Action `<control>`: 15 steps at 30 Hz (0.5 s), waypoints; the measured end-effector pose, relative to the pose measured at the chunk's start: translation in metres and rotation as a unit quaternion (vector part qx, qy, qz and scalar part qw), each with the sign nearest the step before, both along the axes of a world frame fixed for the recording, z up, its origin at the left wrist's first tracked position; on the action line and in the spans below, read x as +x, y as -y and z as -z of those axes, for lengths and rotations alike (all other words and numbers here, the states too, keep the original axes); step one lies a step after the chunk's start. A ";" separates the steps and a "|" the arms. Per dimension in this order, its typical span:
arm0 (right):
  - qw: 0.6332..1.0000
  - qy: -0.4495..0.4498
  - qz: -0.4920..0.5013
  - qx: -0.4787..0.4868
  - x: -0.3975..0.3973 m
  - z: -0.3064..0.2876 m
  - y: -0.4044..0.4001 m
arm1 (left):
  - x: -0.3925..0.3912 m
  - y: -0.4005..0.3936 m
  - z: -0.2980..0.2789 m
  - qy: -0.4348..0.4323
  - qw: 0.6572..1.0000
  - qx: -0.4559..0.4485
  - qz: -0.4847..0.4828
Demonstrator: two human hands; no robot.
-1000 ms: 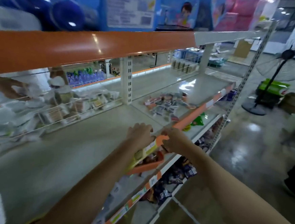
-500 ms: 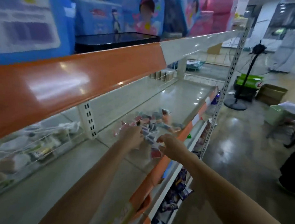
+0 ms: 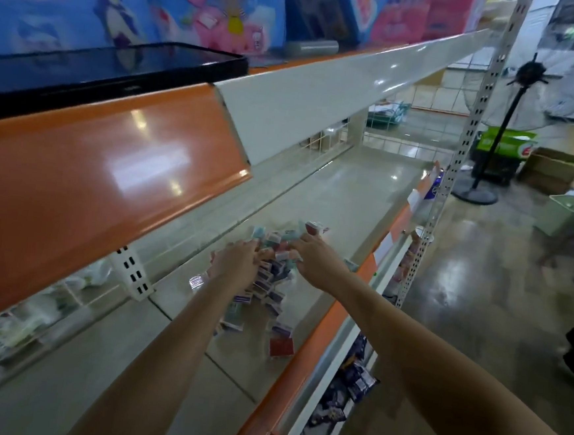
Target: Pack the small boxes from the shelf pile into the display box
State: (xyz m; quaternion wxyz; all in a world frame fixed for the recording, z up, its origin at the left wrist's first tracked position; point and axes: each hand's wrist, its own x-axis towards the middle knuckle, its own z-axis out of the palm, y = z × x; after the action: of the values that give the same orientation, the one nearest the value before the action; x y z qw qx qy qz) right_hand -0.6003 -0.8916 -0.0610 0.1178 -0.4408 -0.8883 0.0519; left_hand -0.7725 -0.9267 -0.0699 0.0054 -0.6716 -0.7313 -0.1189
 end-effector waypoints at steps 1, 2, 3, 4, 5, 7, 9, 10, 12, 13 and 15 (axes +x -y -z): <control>1.000 0.004 -0.010 0.002 -0.001 0.001 -0.008 | -0.001 -0.002 0.003 -0.004 1.000 -0.004 -0.004; 1.000 0.006 -0.018 -0.002 -0.002 0.002 -0.015 | -0.002 -0.004 0.005 -0.007 1.000 -0.006 -0.007; 1.000 0.011 -0.026 -0.005 -0.003 0.004 -0.022 | -0.002 -0.006 0.007 -0.008 1.000 -0.006 -0.012; 0.999 0.023 -0.033 -0.010 -0.005 0.005 -0.028 | -0.002 -0.007 0.009 -0.008 1.000 -0.002 -0.018; 0.998 0.040 -0.044 -0.013 -0.006 0.006 -0.034 | -0.002 -0.008 0.010 -0.005 1.000 0.003 -0.023; 0.996 0.060 -0.072 -0.011 -0.008 0.011 -0.045 | 0.000 -0.010 0.012 0.003 1.000 0.010 -0.030; 0.996 0.040 -0.086 -0.006 -0.009 0.015 -0.053 | 0.001 -0.012 0.014 0.010 0.999 0.011 -0.041; 0.995 0.032 -0.096 0.001 -0.010 0.016 -0.057 | 0.001 -0.012 0.015 0.010 0.999 0.011 -0.047; 0.992 0.023 -0.122 0.018 -0.010 0.021 -0.063 | 0.002 -0.013 0.016 -0.003 0.998 0.015 -0.054; 0.991 0.016 -0.133 0.020 -0.010 0.024 -0.066 | 0.002 -0.013 0.017 -0.014 0.998 0.019 -0.057; 0.988 -0.014 -0.151 0.006 -0.009 0.026 -0.072 | 0.001 -0.012 0.018 -0.029 0.998 0.022 -0.058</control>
State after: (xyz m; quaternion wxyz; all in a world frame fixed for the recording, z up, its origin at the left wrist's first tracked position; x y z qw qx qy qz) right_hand -0.6096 -0.8196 -0.0873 0.1242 -0.2999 -0.9433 0.0701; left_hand -0.7715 -0.9146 -0.0881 0.0481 -0.6307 -0.7659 -0.1152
